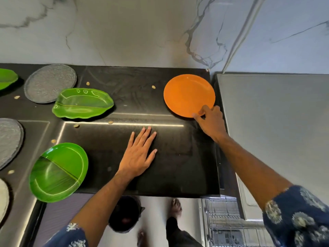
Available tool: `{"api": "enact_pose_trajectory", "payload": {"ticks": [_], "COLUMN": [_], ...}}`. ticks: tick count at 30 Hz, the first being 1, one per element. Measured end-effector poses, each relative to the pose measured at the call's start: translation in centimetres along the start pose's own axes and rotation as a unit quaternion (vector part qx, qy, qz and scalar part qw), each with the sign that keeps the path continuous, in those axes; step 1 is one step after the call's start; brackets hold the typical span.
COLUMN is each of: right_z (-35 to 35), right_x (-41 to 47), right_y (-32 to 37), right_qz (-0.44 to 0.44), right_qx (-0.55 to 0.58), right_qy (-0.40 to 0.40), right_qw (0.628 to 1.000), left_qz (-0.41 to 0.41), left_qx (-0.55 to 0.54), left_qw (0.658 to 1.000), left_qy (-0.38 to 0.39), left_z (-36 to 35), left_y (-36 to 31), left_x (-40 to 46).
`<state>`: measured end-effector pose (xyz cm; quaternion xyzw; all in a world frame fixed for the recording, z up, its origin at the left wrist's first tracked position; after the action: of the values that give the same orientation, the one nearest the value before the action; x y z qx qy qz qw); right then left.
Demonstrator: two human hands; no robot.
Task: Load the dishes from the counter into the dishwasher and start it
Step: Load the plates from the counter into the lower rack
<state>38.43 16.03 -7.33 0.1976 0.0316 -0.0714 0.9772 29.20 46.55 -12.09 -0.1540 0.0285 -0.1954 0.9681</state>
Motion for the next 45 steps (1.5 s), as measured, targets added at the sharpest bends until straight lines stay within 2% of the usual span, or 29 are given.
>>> {"api": "enact_pose_trajectory", "payload": {"ticks": [4,9,12,15,18,21,25,27,29,32,34,38,42,45], "right_z": [-0.5,0.7,2.1,3.1,4.0,4.6,4.5,4.5,4.3,3.8,3.1,0.9,-2.2,-5.9], "right_x": [-4.0,-6.6,-8.9,-13.3,-19.7,-26.5,-35.3,-39.5,-43.3,-48.7,-51.5,-56.5,-56.9,-54.8], "right_y": [-2.0,-3.1,-3.6,-3.8,-4.9,-6.9,-11.5,-13.9,-15.8,-19.5,-21.8,-28.6,-34.7,-39.7], "right_qz": [-0.103,-0.178,-0.232,-0.251,-0.27,-0.294,-0.355,-0.37,-0.391,-0.436,-0.455,-0.518,-0.532,-0.507], "right_qx": [0.105,0.281,0.402,0.537,0.593,0.617,0.64,0.64,0.635,0.62,0.6,0.529,0.427,0.345], "right_qy": [-0.006,-0.028,0.007,0.053,0.018,-0.039,-0.092,-0.107,-0.125,-0.183,-0.199,-0.19,-0.107,-0.053], "right_qw": [0.989,0.943,0.886,0.804,0.759,0.729,0.675,0.665,0.655,0.626,0.627,0.645,0.724,0.788], "left_qz": [0.001,0.0,-0.006,-0.013,-0.057,-0.165,-0.31,-0.385,-0.47,-0.59,-0.615,-0.593,-0.514,-0.438], "left_qx": [-0.011,-0.034,-0.041,-0.049,-0.063,-0.046,-0.039,-0.044,-0.049,-0.048,-0.049,-0.054,-0.036,-0.011], "left_qw": [1.0,0.999,0.999,0.999,0.996,0.985,0.949,0.92,0.877,0.794,0.767,0.763,0.808,0.843], "left_qy": [-0.003,-0.011,-0.011,-0.013,-0.015,0.008,0.044,0.064,0.088,0.139,0.176,0.253,0.285,0.312], "left_z": [0.0,0.2,0.3,0.3,0.5,0.7,-0.4,-1.7,-3.3,-6.7,-8.8,-14.3,-19.7,-25.5], "left_y": [0.1,0.0,-0.1,-0.1,-0.5,-1.5,-7.0,-11.8,-16.6,-23.3,-26.4,-32.2,-35.8,-38.8], "left_x": [-0.1,-0.1,-0.3,-0.3,-0.8,-1.6,-3.2,-4.2,-5.2,-7.1,-8.1,-9.2,-9.2,-8.2]}}
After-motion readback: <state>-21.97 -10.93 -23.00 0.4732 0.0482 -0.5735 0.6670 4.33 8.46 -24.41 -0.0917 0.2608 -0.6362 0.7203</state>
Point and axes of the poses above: each hand's wrist, its own x-axis towards the middle knuckle, its own z-axis out of the back of the hand, y = z × x, the point moved 1 cm from there along x, towards the middle knuckle, and after that the axes turned 7 degrees about -x, right-handed, at the moved point
